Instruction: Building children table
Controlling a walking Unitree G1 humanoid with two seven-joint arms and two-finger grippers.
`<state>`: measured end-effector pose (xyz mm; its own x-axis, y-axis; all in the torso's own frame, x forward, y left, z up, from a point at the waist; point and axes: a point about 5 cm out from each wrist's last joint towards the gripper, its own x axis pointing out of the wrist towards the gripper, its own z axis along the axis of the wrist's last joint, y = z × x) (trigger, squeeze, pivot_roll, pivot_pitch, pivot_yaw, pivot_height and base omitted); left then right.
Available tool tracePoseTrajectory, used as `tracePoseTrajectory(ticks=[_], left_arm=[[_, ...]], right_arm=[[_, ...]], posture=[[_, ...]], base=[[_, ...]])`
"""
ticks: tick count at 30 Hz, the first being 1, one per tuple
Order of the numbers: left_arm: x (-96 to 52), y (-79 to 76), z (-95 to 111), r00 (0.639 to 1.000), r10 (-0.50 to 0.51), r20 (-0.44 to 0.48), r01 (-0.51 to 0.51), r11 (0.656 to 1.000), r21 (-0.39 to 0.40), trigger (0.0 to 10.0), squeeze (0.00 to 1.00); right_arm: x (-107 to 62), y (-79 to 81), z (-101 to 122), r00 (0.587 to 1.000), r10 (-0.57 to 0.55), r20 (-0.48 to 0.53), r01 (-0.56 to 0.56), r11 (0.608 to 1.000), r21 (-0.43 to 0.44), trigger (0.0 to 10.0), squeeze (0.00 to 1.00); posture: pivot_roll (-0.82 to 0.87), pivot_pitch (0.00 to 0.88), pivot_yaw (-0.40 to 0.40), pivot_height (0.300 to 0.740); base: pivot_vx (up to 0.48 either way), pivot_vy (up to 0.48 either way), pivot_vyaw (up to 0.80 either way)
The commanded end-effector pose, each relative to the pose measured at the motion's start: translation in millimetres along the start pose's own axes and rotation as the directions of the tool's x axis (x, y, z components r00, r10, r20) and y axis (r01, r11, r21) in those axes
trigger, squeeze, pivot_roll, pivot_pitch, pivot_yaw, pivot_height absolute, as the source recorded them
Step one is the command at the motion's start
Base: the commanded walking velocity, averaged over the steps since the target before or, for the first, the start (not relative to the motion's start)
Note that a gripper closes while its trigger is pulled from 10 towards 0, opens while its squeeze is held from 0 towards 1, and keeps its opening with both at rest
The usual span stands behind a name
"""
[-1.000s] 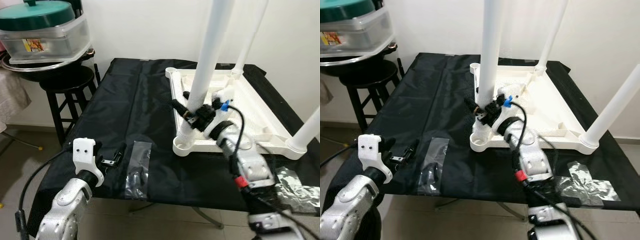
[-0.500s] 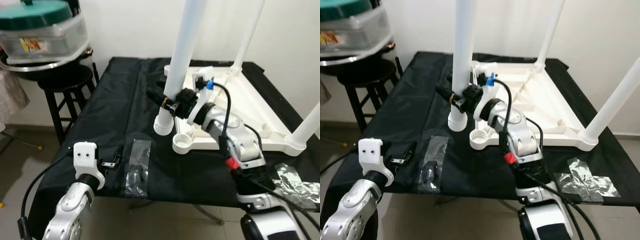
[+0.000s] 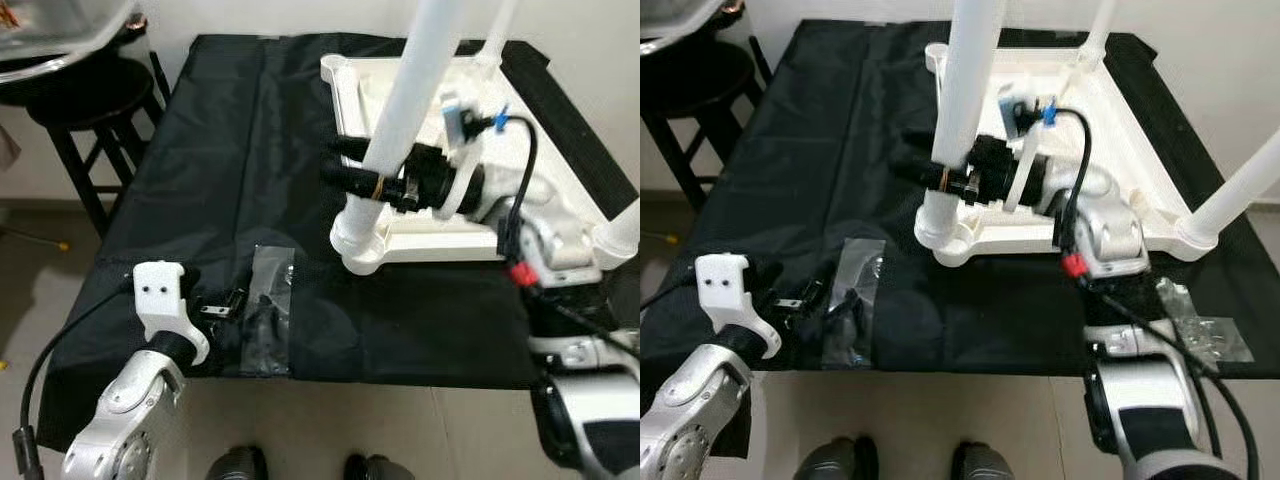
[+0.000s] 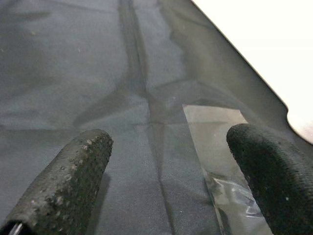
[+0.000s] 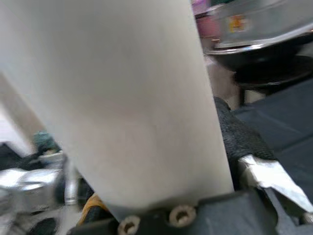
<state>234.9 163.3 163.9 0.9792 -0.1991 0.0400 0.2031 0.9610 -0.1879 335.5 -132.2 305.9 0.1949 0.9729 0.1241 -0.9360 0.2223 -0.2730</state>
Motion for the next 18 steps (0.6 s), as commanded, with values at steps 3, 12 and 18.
tracePoseTrajectory(ticks=[3, 12, 18], left_arm=[[-6.5, 1.8, 2, 0.999, 0.016, -0.032, -0.016, 1.0, 0.004, 10.0, 0.0], [-8.1, -0.6, 10, 0.999, 0.008, -0.044, -0.009, 1.0, -0.018, 10.0, 0.0], [-7.3, -1.8, 12, 0.998, 0.004, -0.057, -0.005, 1.0, -0.028, 10.0, 0.0]], right_arm=[[-2.9, -4.7, 12, 0.996, 0.074, 0.052, -0.074, 0.997, -0.001, 10.0, 0.0], [2.8, -5.0, 12, 0.965, 0.259, -0.05, -0.26, 0.966, -0.007, 10.0, 0.0], [18.0, -8.4, 20, 0.94, 0.308, -0.143, -0.323, 0.941, -0.095, 10.0, 0.0]], posture=[[-0.01, 0.377, -0.011, 0.74], [-0.01, 0.42, -0.006, 0.74], [-0.01, 0.425, -0.008, 0.74]], base=[[0.0, 0.0, 0.0], [0.0, 0.0, 0.0], [0.0, 0.0, 0.0]])
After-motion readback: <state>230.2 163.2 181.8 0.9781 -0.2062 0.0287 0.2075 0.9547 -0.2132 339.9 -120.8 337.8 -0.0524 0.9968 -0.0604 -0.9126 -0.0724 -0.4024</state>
